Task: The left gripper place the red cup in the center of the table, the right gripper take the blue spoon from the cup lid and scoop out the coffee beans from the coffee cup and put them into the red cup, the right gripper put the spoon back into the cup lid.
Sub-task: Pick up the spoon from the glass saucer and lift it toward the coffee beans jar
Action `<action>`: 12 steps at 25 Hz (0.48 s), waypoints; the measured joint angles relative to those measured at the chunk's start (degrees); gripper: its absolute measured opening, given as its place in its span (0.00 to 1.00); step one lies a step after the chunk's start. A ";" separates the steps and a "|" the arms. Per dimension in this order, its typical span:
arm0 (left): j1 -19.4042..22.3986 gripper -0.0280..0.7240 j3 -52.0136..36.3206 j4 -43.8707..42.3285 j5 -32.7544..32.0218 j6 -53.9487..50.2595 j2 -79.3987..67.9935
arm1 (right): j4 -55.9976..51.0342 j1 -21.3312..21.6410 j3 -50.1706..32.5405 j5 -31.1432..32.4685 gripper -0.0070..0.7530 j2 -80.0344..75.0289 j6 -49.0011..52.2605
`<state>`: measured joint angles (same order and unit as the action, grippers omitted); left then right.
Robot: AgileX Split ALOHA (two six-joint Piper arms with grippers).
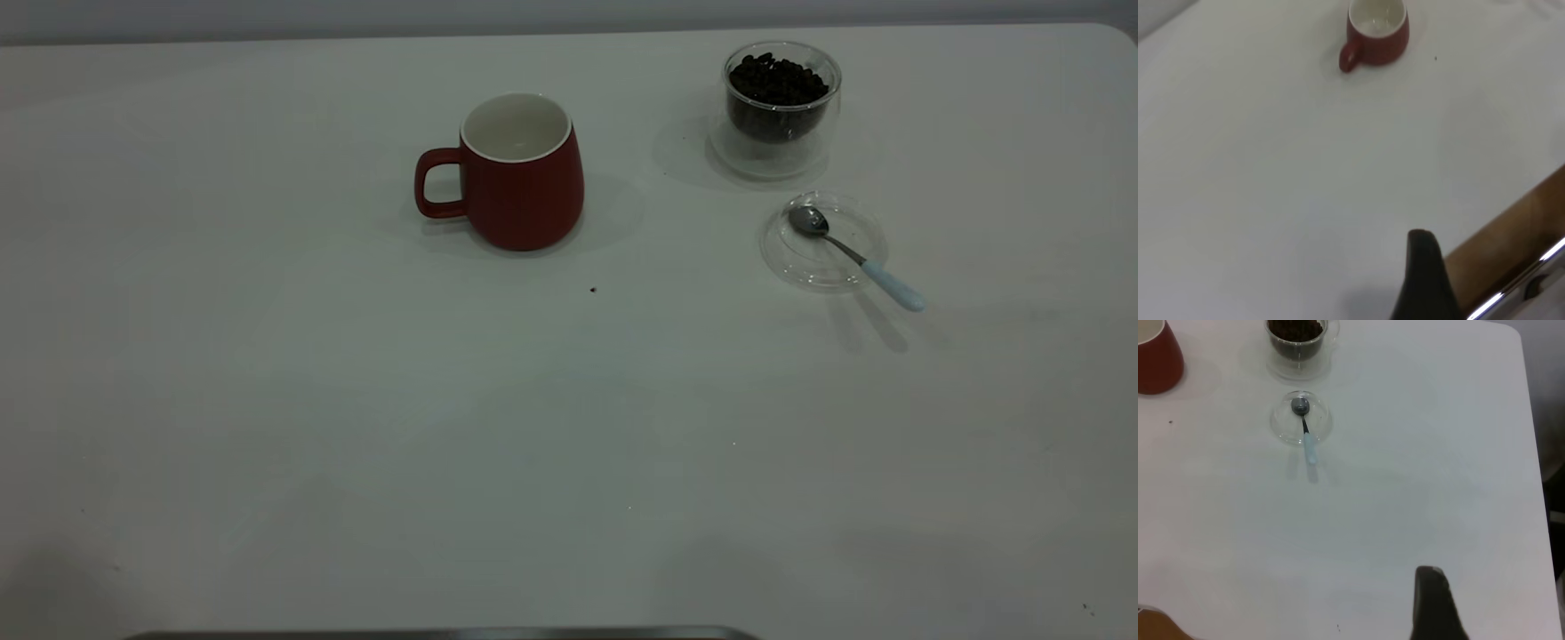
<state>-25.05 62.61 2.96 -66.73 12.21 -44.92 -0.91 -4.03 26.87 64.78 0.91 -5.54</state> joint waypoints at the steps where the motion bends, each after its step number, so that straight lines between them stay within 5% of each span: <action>1: 0.00 0.82 -2.44 0.00 0.00 -0.84 3.24 | 0.00 0.00 0.00 0.00 0.66 0.00 0.00; 12: 1.63 0.82 -24.27 -4.71 0.19 -14.68 31.14 | 0.00 0.00 0.00 0.00 0.66 0.00 0.00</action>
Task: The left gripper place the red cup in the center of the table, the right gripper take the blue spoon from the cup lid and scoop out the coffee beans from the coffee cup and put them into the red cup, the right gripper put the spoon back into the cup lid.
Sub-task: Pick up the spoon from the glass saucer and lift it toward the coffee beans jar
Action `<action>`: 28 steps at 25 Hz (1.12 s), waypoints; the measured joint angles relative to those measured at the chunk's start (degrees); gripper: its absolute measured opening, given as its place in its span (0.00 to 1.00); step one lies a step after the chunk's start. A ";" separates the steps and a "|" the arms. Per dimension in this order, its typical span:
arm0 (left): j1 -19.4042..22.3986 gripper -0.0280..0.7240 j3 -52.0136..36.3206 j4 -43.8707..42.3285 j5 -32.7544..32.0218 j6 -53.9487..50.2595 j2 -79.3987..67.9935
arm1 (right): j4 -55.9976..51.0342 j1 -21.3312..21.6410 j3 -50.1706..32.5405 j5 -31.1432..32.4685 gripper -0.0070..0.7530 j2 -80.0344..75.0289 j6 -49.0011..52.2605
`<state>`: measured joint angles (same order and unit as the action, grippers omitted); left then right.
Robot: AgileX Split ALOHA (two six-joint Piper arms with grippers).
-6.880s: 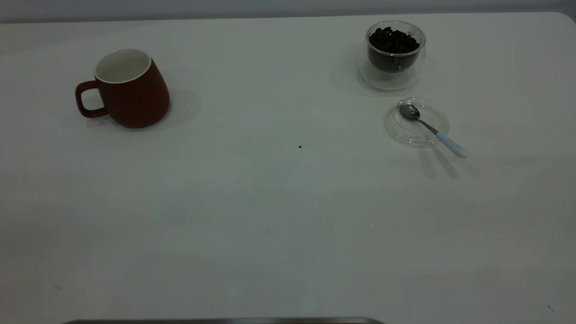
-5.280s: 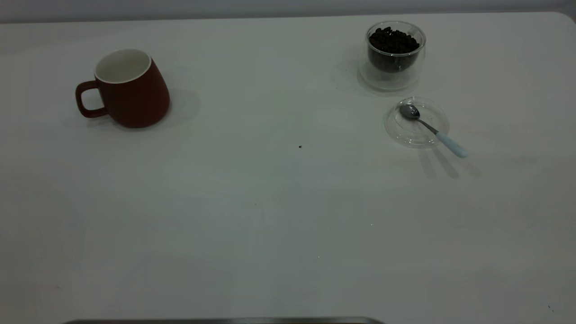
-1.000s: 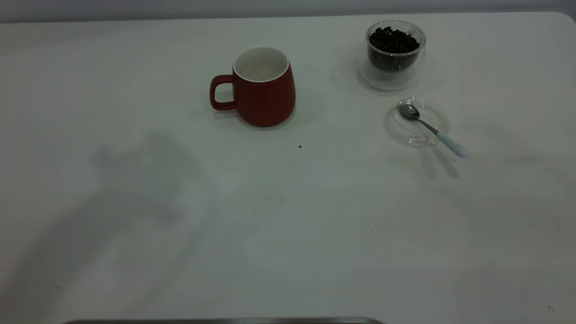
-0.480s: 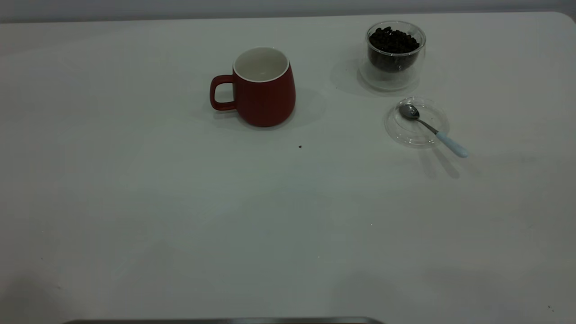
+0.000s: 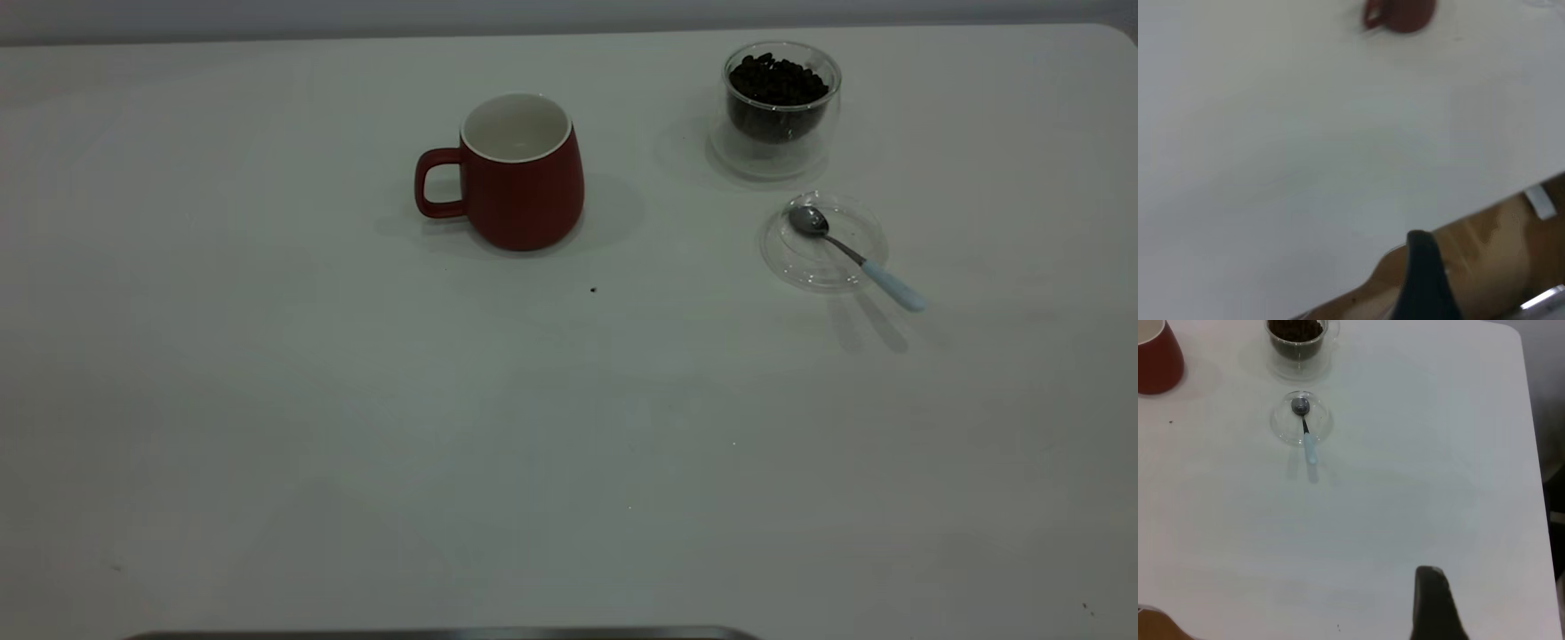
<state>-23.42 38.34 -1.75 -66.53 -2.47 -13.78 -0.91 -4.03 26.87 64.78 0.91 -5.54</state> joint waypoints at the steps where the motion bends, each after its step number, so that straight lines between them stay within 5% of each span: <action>1: 1.17 0.82 -1.35 -1.08 0.11 -0.90 1.79 | 0.00 0.00 0.00 0.00 0.66 0.00 0.00; 11: 21.05 0.82 -7.18 -3.07 0.16 -2.20 10.62 | 0.00 0.00 0.00 0.00 0.66 0.00 0.00; 28: 22.09 0.82 -10.43 0.86 1.11 -0.13 14.69 | 0.00 0.00 0.00 0.00 0.66 0.00 0.00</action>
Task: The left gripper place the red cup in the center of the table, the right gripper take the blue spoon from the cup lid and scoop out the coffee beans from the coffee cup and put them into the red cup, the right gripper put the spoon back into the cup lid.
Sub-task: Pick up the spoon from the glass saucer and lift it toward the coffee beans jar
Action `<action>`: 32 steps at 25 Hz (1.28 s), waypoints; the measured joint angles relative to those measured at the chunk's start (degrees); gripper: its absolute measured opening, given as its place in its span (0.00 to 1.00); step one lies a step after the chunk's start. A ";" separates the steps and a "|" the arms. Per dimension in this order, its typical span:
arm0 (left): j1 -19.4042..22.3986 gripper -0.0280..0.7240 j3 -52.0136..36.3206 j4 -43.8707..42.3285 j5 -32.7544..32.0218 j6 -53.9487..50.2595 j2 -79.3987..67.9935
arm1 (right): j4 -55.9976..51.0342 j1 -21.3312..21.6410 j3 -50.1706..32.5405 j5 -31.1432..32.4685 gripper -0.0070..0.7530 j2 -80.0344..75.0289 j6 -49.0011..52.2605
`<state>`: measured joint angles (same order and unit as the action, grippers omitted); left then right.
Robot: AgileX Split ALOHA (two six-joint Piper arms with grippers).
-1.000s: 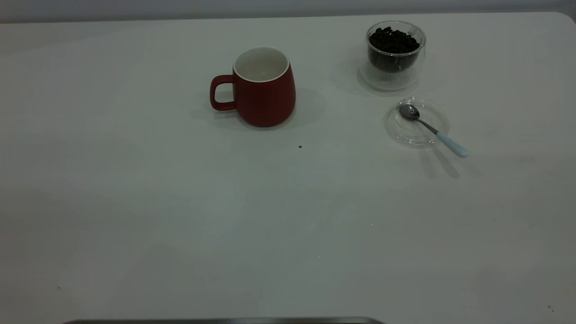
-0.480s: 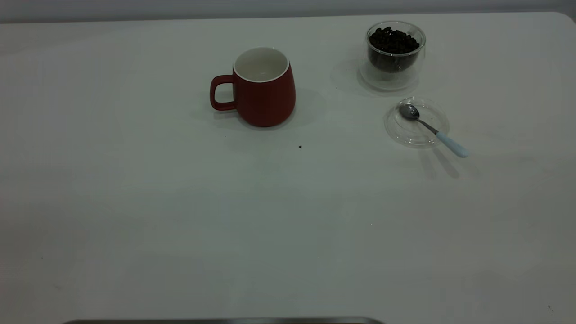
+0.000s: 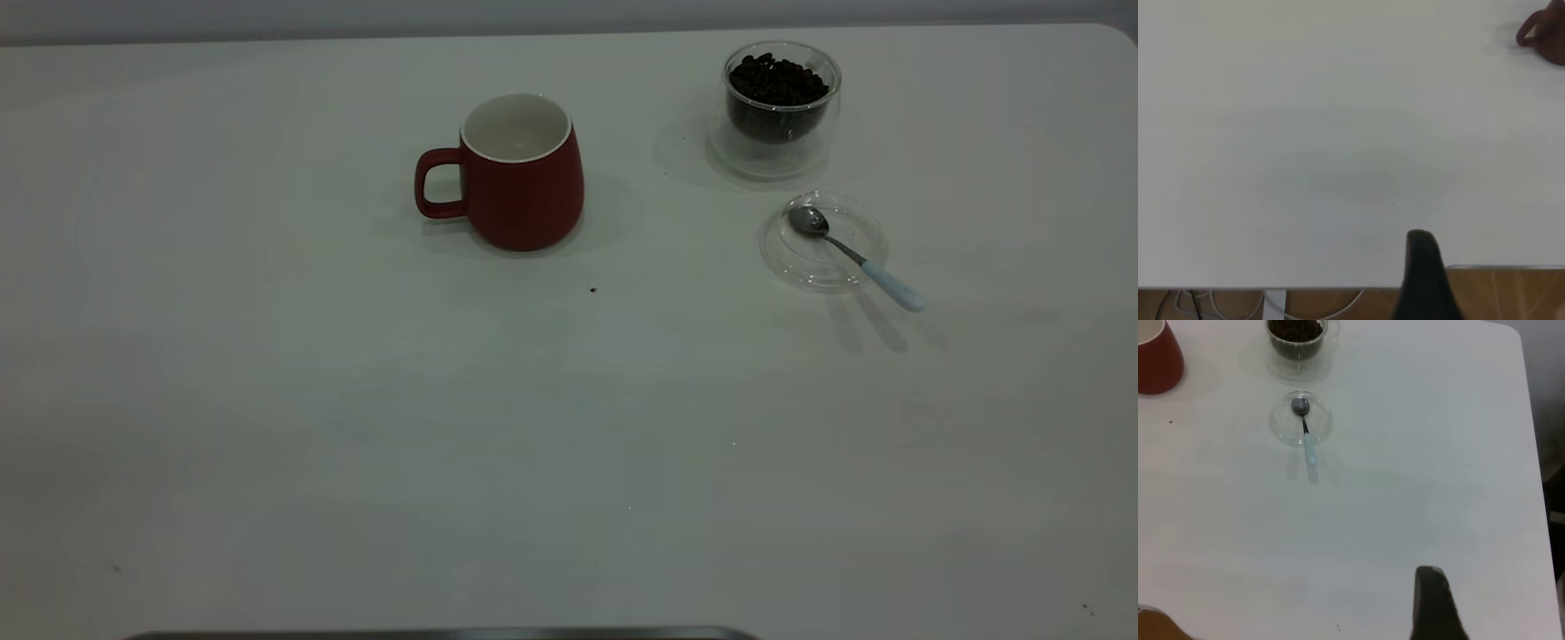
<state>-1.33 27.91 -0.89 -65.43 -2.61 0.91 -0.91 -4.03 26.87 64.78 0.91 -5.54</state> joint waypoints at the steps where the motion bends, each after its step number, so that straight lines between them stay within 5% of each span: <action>1: 0.00 0.82 0.00 0.00 0.00 0.00 0.00 | 0.00 0.00 0.00 0.00 0.66 0.00 0.00; 23: 0.00 0.82 0.00 0.00 0.00 0.10 0.00 | -5.87 0.00 4.98 -0.82 0.66 -6.85 1.08; 32: 0.00 0.82 0.00 0.00 0.00 0.03 0.00 | -27.50 0.00 9.20 -19.72 0.66 -41.02 -1.47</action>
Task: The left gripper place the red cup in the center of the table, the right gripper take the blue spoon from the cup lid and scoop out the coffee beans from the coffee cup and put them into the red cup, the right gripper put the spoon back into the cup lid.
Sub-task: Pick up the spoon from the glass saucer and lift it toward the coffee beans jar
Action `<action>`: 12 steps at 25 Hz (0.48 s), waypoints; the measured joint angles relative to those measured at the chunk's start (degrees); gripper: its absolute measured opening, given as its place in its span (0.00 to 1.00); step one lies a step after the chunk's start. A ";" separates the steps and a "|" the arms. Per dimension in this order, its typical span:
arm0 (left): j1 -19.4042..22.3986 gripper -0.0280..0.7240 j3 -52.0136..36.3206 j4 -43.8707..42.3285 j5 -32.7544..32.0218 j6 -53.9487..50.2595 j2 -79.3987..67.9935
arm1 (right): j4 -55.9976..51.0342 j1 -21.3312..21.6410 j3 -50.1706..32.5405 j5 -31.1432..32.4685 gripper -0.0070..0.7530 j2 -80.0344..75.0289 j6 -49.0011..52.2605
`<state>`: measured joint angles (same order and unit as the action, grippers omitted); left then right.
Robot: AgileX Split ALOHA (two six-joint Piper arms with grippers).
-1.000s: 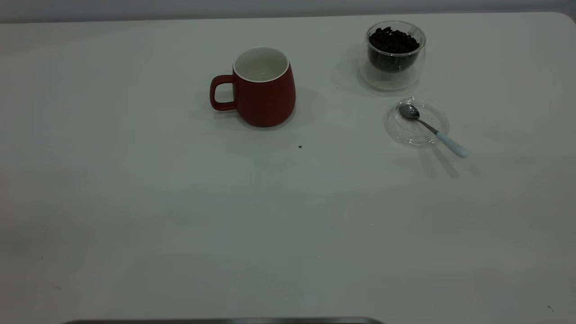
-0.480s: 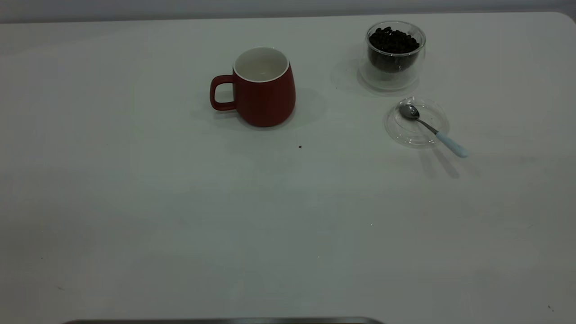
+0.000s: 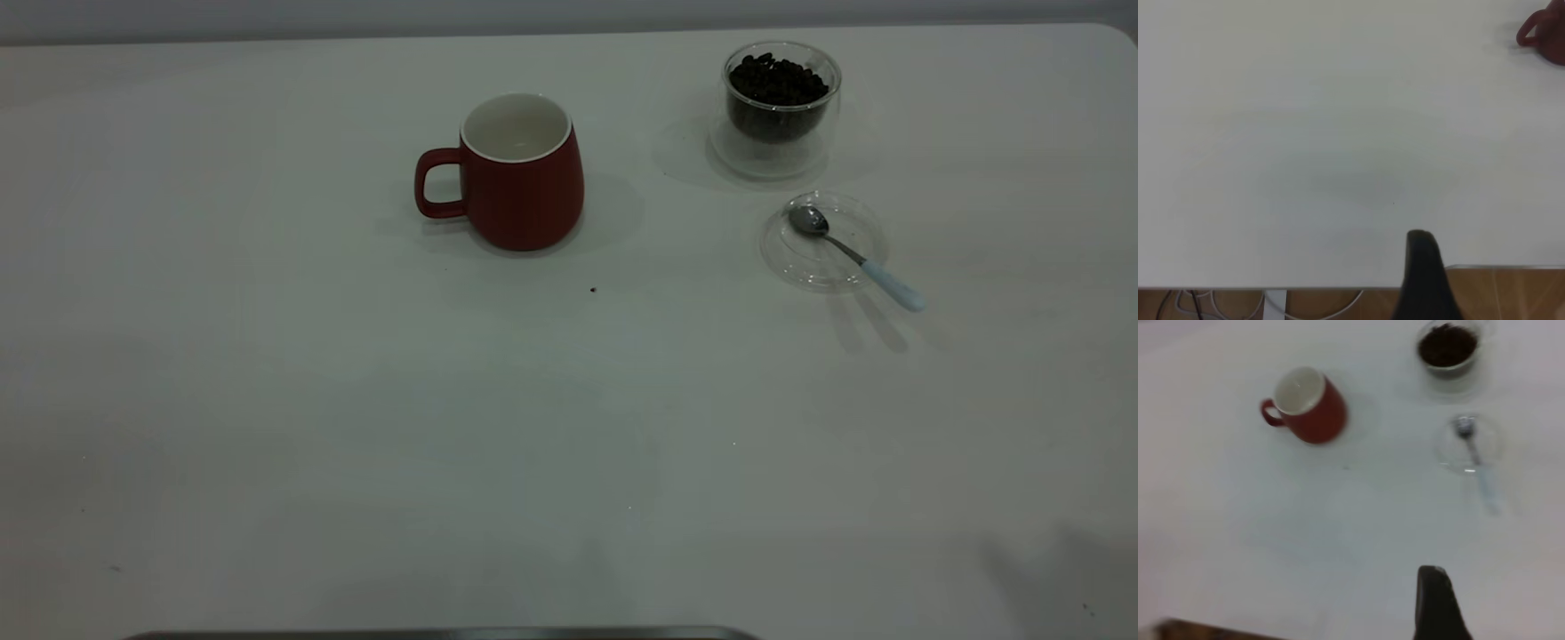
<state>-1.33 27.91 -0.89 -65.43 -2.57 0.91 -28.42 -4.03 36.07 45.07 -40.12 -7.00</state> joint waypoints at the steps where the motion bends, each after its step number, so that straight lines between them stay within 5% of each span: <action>1: 0.00 0.82 0.00 0.00 0.00 0.05 0.00 | -2.72 0.00 0.00 -2.62 0.66 -4.00 -1.08; 12: 0.00 0.82 0.00 0.00 0.00 0.05 0.00 | -48.19 0.00 -0.13 -17.19 0.66 -36.67 -32.92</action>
<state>-1.33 27.91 -0.89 -65.43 -2.52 0.91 -76.61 -4.03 35.95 27.88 -76.78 -39.93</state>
